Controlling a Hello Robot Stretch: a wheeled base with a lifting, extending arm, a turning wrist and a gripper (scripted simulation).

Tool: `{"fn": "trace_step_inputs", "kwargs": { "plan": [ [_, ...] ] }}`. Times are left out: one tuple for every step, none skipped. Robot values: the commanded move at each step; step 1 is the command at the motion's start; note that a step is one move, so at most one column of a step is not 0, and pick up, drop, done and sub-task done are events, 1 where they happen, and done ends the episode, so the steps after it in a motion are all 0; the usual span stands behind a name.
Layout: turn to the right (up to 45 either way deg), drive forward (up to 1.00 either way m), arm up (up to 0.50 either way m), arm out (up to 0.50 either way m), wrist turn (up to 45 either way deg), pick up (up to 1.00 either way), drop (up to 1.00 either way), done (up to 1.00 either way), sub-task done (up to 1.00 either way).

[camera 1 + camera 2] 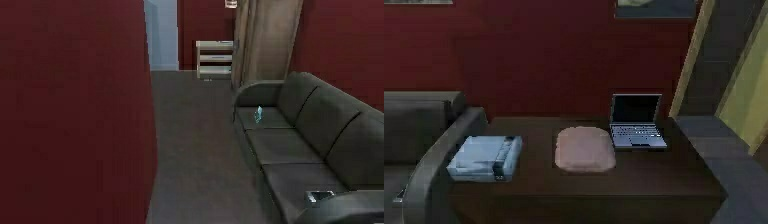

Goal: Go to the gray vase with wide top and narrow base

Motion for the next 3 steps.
{"fn": "trace_step_inputs", "kwargs": {
  "plan": [
    [0.0, 1.0, 0.0, 0.0, 0.0, 0.0, 0.0, 0.0, 0.0],
    [-3.0, 0.0, 0.0, 0.0, 0.0, 0.0, 0.0, 0.0, 0.0],
    [9.0, 0.0, 0.0, 0.0, 0.0, 0.0, 0.0, 0.0, 0.0]
  ]
}}
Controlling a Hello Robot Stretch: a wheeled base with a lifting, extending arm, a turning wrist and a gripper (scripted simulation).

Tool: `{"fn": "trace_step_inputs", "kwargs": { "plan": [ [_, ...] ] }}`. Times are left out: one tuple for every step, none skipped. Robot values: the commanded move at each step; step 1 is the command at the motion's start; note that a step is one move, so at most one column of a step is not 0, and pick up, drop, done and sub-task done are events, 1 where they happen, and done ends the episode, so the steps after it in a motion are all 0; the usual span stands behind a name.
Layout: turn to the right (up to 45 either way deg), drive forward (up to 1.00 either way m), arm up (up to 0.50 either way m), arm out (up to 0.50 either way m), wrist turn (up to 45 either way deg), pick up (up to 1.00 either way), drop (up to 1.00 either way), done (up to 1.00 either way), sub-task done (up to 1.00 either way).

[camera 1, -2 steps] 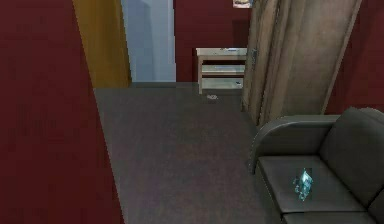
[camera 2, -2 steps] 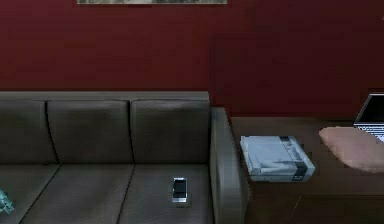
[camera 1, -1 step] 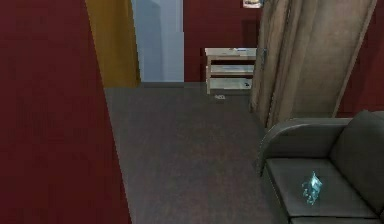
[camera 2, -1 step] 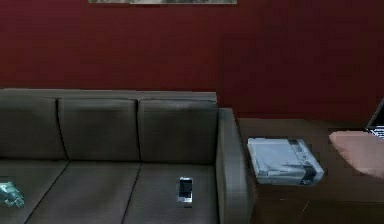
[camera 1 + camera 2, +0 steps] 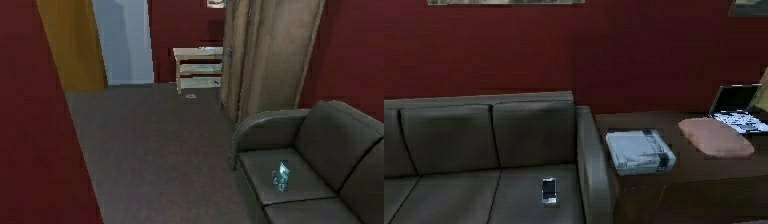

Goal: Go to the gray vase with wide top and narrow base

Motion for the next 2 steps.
{"fn": "trace_step_inputs", "kwargs": {
  "plan": [
    [0.0, 1.0, 0.0, 0.0, 0.0, 0.0, 0.0, 0.0, 0.0],
    [30.0, 0.0, 0.0, 0.0, 0.0, 0.0, 0.0, 0.0, 0.0]
  ]
}}
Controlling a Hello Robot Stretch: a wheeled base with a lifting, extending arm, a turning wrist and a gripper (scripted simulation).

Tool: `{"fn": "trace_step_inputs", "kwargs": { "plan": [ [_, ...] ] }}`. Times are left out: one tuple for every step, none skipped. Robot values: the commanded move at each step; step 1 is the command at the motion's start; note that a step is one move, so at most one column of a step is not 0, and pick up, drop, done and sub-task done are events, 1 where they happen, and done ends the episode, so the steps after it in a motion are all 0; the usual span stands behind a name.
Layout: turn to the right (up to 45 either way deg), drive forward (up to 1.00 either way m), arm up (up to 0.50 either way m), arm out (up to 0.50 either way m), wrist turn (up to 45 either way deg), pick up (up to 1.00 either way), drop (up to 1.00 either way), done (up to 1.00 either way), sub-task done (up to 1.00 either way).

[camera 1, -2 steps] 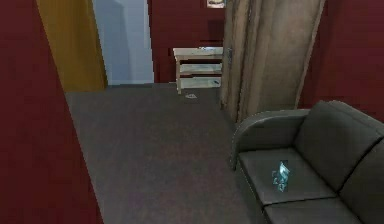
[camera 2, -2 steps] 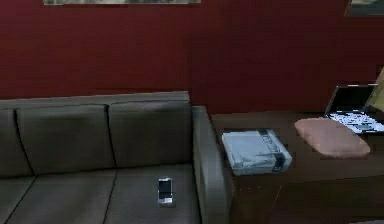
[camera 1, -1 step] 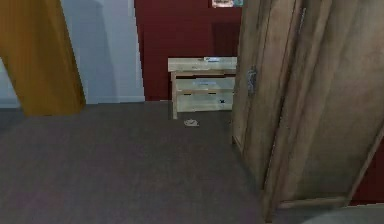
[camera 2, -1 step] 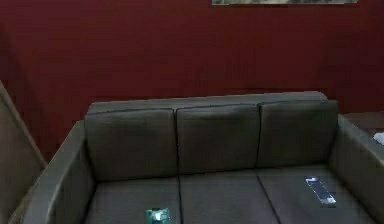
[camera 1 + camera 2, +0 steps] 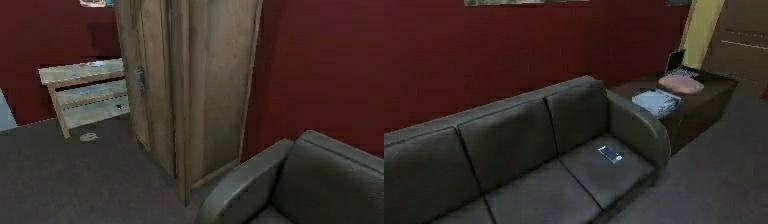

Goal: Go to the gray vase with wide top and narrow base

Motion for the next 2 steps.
{"fn": "trace_step_inputs", "kwargs": {
  "plan": [
    [0.0, 0.05, 0.0, 0.0, 0.0, 0.0, 0.0, 0.0, 0.0],
    [-45.0, 0.0, 0.0, 0.0, 0.0, 0.0, 0.0, 0.0, 0.0]
  ]
}}
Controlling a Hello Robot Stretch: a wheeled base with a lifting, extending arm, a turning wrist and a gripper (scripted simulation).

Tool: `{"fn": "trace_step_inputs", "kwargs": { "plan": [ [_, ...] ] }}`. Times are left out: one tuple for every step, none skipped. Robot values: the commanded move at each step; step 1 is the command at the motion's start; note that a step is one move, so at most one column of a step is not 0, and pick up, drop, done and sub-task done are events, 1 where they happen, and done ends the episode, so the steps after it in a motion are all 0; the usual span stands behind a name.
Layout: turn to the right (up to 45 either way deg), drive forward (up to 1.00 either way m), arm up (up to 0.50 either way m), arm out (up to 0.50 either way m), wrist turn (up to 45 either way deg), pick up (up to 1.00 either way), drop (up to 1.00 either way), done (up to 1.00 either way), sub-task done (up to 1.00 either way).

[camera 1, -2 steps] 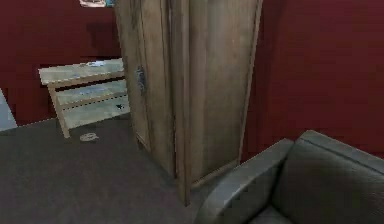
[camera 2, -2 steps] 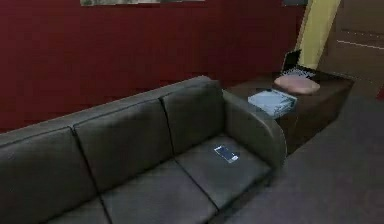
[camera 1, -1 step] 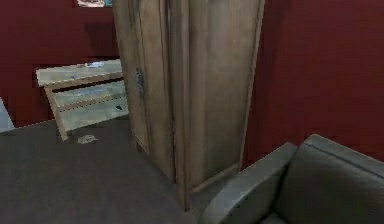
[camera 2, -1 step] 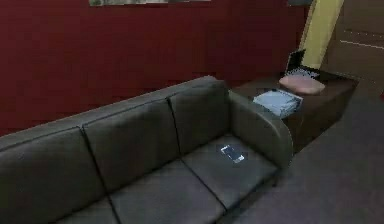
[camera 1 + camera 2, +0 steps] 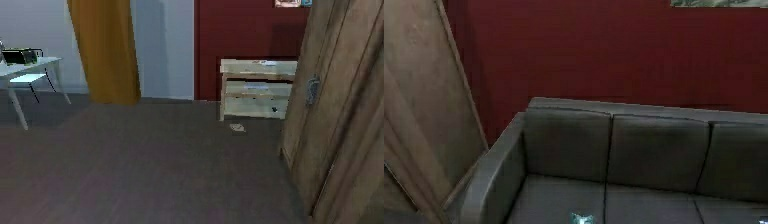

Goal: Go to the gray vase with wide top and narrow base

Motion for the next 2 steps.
{"fn": "trace_step_inputs", "kwargs": {
  "plan": [
    [-45.0, 0.0, 0.0, 0.0, 0.0, 0.0, 0.0, 0.0, 0.0],
    [-45.0, 0.0, 0.0, 0.0, 0.0, 0.0, 0.0, 0.0, 0.0]
  ]
}}
